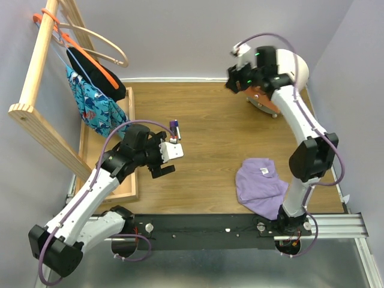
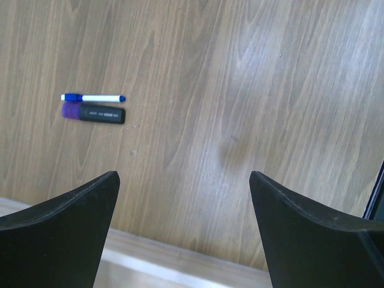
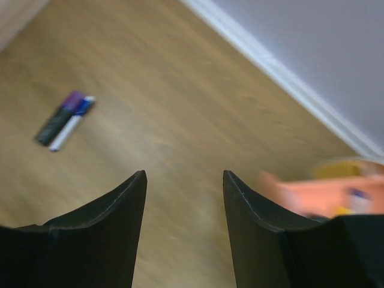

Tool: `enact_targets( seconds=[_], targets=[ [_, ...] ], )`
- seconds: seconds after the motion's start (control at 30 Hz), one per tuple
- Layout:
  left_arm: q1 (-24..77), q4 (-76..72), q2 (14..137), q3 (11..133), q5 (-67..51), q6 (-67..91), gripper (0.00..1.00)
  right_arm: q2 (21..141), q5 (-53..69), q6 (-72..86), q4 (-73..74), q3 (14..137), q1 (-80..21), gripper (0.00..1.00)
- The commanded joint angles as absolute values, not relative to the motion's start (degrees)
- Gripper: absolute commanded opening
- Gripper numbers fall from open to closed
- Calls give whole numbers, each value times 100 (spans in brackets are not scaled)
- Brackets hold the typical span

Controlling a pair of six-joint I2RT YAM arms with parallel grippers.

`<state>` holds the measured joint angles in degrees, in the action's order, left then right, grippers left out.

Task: Sort the stationery into containers
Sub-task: Place the pen in the drawer, then pick up the pen from the center of the board.

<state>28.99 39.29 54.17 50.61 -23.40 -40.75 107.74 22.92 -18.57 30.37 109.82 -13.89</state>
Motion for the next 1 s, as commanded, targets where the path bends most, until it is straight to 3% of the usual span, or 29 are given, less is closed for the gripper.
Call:
enact_targets(
  seconds=[0.0,0.37,0.97],
  targets=[
    [2900,4596,4827,4957,-1995,-4438,98,11440,1785,-380,2690,10616,-2943,60],
    [2417,4825,4491,4878,-2391,-4122,96,13612,308,571,2628,12366,-3928,54],
    [2224,4623,4430,4790,-2470,-3920,96,14317,-220,308,2610,12410,-4280,53]
  ],
)
